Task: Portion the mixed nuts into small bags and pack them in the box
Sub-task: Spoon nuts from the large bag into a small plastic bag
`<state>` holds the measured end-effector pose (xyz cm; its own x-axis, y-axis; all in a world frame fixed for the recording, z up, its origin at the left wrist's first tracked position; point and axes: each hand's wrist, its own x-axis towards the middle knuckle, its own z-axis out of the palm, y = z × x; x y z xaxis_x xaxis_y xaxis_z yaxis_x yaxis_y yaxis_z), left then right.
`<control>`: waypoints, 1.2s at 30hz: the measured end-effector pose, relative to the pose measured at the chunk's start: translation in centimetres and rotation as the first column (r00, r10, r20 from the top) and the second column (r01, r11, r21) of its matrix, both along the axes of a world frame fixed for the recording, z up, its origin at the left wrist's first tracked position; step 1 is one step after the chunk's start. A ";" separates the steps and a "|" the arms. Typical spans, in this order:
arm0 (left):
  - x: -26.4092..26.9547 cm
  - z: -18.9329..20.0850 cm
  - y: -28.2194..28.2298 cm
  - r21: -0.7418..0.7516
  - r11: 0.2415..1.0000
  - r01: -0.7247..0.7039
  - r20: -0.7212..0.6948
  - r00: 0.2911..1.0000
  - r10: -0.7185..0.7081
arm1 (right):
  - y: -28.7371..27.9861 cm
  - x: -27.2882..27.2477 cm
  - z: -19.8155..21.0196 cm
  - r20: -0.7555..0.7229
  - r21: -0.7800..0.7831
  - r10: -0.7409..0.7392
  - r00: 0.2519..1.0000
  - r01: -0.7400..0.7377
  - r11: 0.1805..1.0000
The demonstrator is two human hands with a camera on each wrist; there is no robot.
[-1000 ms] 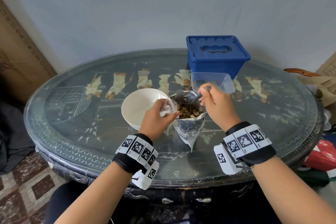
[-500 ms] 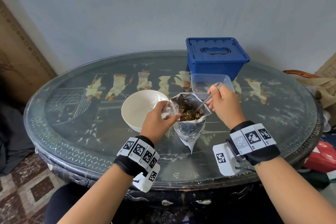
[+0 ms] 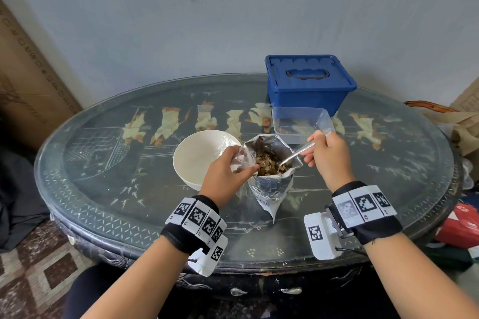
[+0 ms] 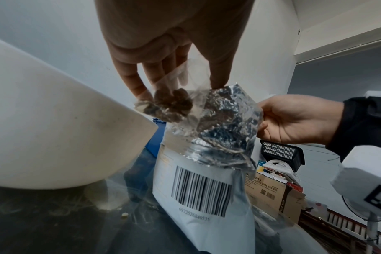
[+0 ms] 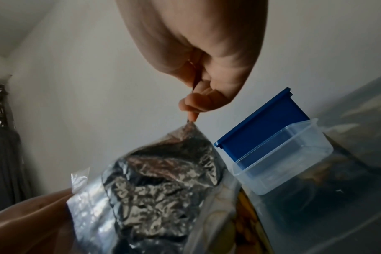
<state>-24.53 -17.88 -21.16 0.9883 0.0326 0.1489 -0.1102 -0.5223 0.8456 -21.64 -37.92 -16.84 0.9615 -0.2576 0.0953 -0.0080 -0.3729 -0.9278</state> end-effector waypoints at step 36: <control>2.6 6.1 -0.8 0.520 0.804 0.289 -0.201 0.956 -0.214 | -1.3 0.3 2.7 0.098 0.191 -0.148 0.984 0.128 0.973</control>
